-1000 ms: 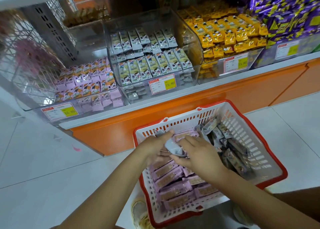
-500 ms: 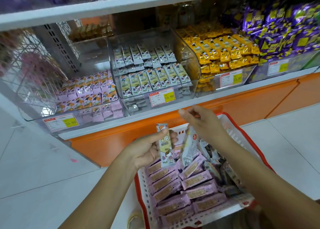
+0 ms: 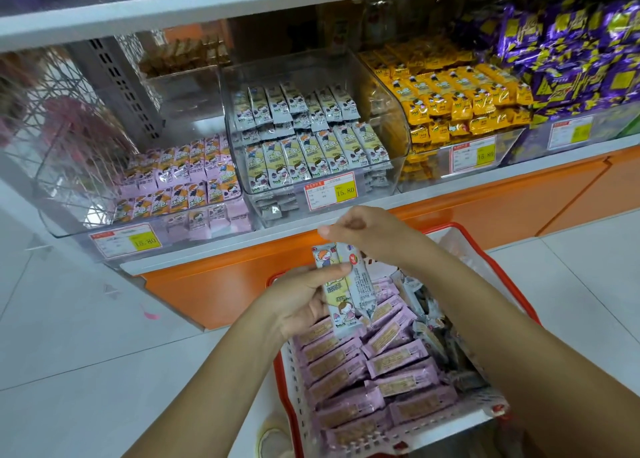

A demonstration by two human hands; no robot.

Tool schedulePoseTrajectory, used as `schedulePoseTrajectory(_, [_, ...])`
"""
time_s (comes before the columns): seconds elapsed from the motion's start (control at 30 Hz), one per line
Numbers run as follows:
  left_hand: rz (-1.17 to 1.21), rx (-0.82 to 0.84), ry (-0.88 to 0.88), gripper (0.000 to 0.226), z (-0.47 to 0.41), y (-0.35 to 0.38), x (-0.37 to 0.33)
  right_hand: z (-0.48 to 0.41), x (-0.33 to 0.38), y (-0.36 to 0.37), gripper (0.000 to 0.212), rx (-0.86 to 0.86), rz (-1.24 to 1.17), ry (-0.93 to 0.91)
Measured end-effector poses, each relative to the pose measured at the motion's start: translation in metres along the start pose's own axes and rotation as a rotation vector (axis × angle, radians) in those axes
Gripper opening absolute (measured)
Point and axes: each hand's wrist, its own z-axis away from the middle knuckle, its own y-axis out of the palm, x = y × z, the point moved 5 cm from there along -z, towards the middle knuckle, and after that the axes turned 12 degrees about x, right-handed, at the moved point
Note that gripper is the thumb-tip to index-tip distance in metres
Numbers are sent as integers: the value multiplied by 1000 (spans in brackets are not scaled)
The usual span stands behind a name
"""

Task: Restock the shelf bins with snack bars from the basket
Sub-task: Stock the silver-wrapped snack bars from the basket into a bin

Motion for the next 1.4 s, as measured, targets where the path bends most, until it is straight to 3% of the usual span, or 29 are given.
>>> schedulePoseTrajectory(0.13, [-198, -116, 94, 9, 0, -2, -5, -1, -12, -4, 49, 36, 70, 70])
schedulePoseTrajectory(0.4, [-104, -46, 70, 18, 4, 3, -9, 5, -22, -15, 28, 181, -275, 24])
schedulePoseTrajectory(0.47, [-96, -54, 83, 35, 4, 0, -13, 8, -22, -14, 24, 191, -340, -8])
schedulePoseTrajectory(0.53, [-91, -81, 100, 53, 4, -2, -18, 10, -20, -14, 25, 93, -308, -42])
schedulePoseTrajectory(0.67, [-53, -168, 198, 52, 7, -2, -29, 24, -4, -11, 37, -192, -86, -138])
schedulePoseTrajectory(0.83, [99, -380, 384, 54, 14, -8, -54, 40, 27, 13, 56, -221, 236, -267])
schedulePoseTrajectory(0.97, [111, -290, 497, 20, 18, 9, -73, 38, 45, 10, 51, -427, 315, -350])
schedulePoseTrajectory(1.1, [23, -180, 562, 37, 24, 15, -99, 31, 64, -4, 47, -504, 250, -414])
schedulePoseTrajectory(1.2, [-40, -105, 627, 32, 33, 19, -121, 16, 82, -25, 45, -490, 109, -415])
schedulePoseTrajectory(1.27, [-65, -199, 716, 24, 44, 15, -132, -4, 89, -48, 42, -506, 42, -380])
schedulePoseTrajectory(1.4, [-232, -665, 990, 16, 73, -20, -149, -60, 94, -102, 43, -595, 89, -218])
